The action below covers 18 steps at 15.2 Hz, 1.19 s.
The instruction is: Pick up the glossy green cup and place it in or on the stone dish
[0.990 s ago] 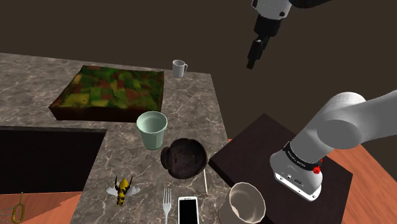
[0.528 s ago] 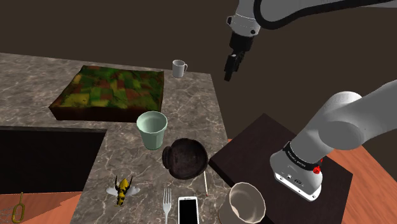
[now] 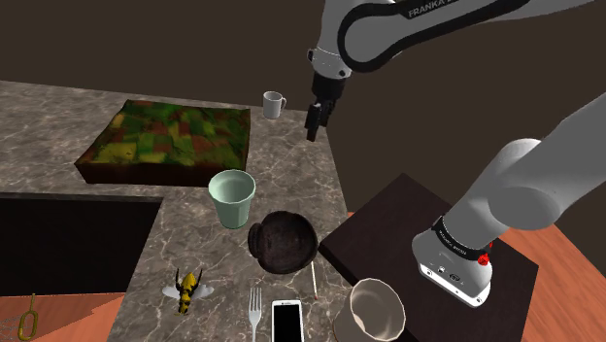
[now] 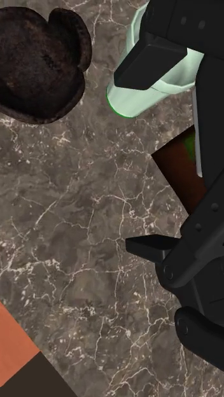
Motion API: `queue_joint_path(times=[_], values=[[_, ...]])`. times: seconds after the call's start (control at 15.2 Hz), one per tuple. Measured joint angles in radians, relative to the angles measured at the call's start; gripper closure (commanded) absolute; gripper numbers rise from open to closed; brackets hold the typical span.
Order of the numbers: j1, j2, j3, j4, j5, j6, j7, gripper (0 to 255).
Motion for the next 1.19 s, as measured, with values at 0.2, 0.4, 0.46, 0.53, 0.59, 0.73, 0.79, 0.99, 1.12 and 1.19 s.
queue_joint_path(times=[0.2,0.4,0.46,0.53,0.59,0.73,0.79,0.99,1.12,1.19], values=[[0.019,0.101,0.021,0.048,0.019,0.057,0.003,0],[0.033,0.213,0.035,0.11,0.031,0.112,-0.003,0],[0.038,0.249,0.04,0.137,0.034,0.121,-0.003,0],[0.046,0.286,0.047,0.162,0.036,0.134,0.002,0],[0.056,0.316,0.056,0.181,0.04,0.148,0.009,0],[0.067,0.391,0.066,0.23,0.043,0.178,0.007,0],[0.074,0.425,0.071,0.256,0.044,0.188,0.008,0],[0.091,0.535,0.082,0.345,0.043,0.214,0.003,0],[0.107,0.588,0.093,0.386,0.046,0.23,0.006,0],[0.111,0.604,0.095,0.395,0.047,0.237,0.005,0]])
